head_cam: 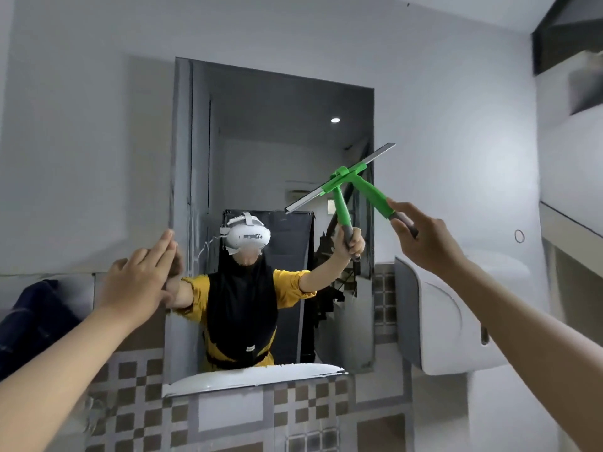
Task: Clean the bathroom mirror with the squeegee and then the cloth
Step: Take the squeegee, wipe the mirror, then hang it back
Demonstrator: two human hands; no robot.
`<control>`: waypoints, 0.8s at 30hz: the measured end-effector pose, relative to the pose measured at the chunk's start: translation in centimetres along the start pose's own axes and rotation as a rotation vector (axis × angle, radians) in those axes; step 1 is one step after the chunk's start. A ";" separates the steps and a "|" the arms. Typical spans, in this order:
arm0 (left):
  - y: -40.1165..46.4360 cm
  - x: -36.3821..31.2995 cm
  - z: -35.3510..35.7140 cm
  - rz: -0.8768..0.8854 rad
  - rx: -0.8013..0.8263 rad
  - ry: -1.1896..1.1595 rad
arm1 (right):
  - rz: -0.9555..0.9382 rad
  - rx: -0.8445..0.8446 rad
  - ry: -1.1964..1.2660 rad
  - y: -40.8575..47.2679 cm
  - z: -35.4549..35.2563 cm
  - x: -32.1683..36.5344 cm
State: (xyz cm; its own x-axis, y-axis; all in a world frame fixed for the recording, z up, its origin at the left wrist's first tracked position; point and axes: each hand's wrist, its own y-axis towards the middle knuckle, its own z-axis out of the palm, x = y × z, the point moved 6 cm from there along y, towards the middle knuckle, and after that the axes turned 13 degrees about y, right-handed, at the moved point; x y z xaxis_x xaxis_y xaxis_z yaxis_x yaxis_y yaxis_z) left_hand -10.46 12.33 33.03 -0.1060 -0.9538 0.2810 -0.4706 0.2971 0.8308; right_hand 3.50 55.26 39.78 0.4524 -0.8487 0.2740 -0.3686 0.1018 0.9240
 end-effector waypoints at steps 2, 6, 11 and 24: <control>0.0 0.0 0.2 0.010 0.012 -0.002 | 0.068 -0.021 0.062 -1.2 1.1 1.1; 0.1 0.0 1.1 0.066 -0.009 0.035 | 0.223 -0.064 0.159 -3.6 4.4 3.9; 0.0 0.4 0.9 0.055 -0.008 0.044 | 0.421 -0.182 0.339 -5.4 8.1 7.8; -0.4 0.9 1.0 0.132 -0.038 0.030 | 0.729 -0.339 0.520 -7.7 15.4 15.0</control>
State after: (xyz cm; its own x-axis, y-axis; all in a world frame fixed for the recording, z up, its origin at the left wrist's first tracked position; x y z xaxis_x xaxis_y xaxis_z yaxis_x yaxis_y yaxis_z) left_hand -11.24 11.30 32.49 -0.1386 -0.9047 0.4028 -0.4206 0.4220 0.8032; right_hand 0.58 33.70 32.71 0.5387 -0.1889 0.8211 -0.4845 0.7278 0.4853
